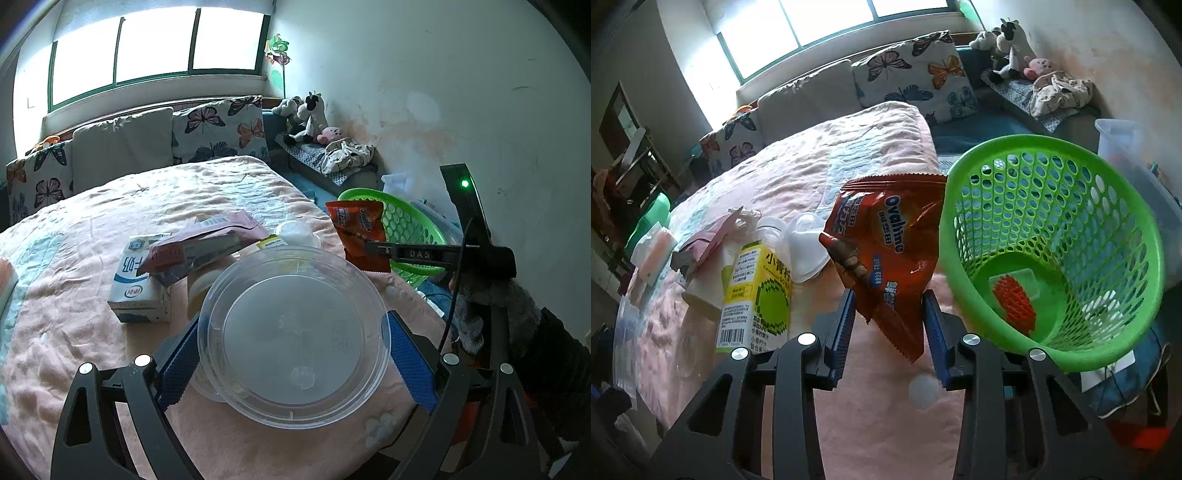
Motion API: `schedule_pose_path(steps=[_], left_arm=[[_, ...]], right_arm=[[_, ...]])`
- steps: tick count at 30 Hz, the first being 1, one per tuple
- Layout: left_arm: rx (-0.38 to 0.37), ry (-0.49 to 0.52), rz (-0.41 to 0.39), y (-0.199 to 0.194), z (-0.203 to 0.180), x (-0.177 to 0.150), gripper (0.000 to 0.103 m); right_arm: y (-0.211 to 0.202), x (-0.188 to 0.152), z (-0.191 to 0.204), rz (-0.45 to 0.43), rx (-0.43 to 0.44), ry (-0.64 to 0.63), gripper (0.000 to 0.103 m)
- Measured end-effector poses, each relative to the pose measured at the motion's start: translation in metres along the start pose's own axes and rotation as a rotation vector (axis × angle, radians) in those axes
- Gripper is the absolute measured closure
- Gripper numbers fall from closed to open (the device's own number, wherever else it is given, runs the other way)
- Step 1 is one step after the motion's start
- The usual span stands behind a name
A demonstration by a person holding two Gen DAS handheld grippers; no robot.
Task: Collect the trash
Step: 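Drop the wrapper into the green basket with the right gripper while the left carries the lid over it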
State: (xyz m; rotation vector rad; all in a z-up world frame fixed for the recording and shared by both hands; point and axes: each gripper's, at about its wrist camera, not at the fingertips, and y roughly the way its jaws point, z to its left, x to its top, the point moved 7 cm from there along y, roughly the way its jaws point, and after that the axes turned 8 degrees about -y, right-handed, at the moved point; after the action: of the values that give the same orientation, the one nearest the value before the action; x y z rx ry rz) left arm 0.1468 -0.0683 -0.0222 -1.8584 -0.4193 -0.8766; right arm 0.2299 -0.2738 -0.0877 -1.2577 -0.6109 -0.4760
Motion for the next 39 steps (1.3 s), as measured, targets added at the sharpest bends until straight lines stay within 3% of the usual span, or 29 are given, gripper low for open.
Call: schedule_pose_path(steps=[2, 4, 12, 16, 24, 33, 37, 39], left_arm=[[0.000, 0.004, 0.002, 0.000, -0.001, -0.001, 0.013], [0.000, 0.008, 0.003, 0.001, -0.001, 0.001, 0.013], [-0.010, 0.010, -0.002, 0.002, -0.003, 0.006, 0.013], [-0.009, 0.008, 0.003, 0.002, -0.003, 0.005, 0.013], [-0.010, -0.018, 0.005, 0.000, 0.005, 0.000, 0.013], [-0.014, -0.042, 0.010, 0.000, 0.019, -0.004, 0.013], [-0.015, -0.050, 0.009, -0.001, 0.022, -0.004, 0.013], [-0.019, -0.052, 0.007, -0.002, 0.021, -0.004, 0.013]], right_arm=[[-0.004, 0.000, -0.002, -0.008, 0.005, 0.008, 0.065], [-0.007, 0.000, -0.003, -0.013, 0.005, 0.007, 0.072], [-0.010, 0.000, -0.010, -0.011, 0.035, 0.041, 0.071], [-0.003, -0.002, -0.008, 0.002, 0.025, 0.046, 0.042], [0.020, 0.002, -0.002, 0.026, -0.017, 0.072, 0.021], [0.049, 0.006, 0.002, 0.052, -0.136, 0.060, 0.028], [0.052, 0.002, 0.000, 0.059, -0.175, 0.032, 0.047], [0.051, 0.002, -0.002, 0.055, -0.175, 0.029, 0.051]])
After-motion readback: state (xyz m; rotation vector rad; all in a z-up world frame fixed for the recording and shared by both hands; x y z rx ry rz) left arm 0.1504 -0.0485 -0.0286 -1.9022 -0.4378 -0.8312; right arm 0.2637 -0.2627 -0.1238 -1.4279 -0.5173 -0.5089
